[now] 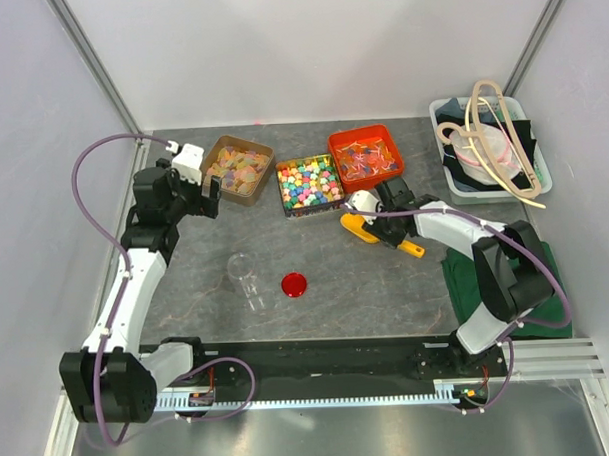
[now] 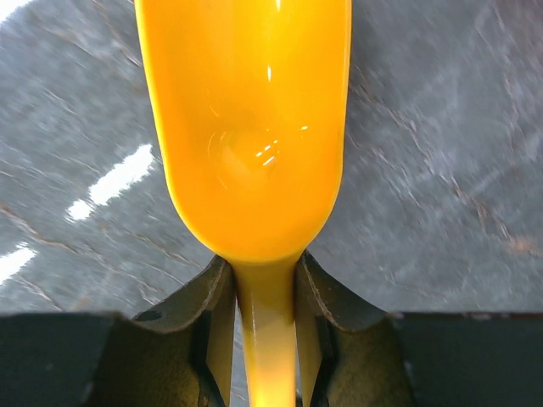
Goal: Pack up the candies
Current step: Move the spatula to the center of the board, then move the bottle lid to the center of the board, then move the packing bottle to the center of the board.
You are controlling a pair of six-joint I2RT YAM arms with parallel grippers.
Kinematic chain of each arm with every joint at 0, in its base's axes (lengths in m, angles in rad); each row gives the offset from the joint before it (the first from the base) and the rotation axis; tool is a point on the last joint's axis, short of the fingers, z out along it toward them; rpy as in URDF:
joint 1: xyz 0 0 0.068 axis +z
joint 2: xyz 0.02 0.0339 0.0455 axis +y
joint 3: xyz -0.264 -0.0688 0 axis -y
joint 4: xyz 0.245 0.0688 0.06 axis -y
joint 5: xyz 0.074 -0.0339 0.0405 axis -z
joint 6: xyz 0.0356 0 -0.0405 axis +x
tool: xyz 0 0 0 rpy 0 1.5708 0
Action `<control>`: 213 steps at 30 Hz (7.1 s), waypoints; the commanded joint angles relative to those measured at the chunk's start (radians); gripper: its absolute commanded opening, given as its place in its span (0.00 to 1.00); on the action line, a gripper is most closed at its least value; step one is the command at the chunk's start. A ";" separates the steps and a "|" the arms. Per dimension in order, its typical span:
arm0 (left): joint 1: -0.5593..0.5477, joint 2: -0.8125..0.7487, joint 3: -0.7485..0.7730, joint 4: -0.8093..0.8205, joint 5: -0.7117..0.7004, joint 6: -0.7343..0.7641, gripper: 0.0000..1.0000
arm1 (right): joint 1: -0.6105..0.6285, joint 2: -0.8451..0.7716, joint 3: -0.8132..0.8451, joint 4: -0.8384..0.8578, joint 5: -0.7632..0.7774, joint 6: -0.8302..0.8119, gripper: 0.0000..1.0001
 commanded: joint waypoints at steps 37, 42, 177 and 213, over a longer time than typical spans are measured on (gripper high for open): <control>0.007 0.324 0.017 0.077 0.194 0.236 0.99 | -0.061 -0.294 -0.002 -0.085 -0.204 -0.042 0.81; 0.007 0.237 -0.077 0.055 0.220 0.259 0.99 | 0.163 -0.251 0.109 -0.148 -0.164 0.009 0.81; 0.113 0.091 -0.342 0.052 0.223 0.266 0.99 | 0.539 0.433 1.037 -0.338 -0.399 0.285 0.78; 0.124 0.093 -0.370 0.117 0.146 0.218 0.99 | 0.677 0.537 1.034 -0.248 -0.204 0.205 0.92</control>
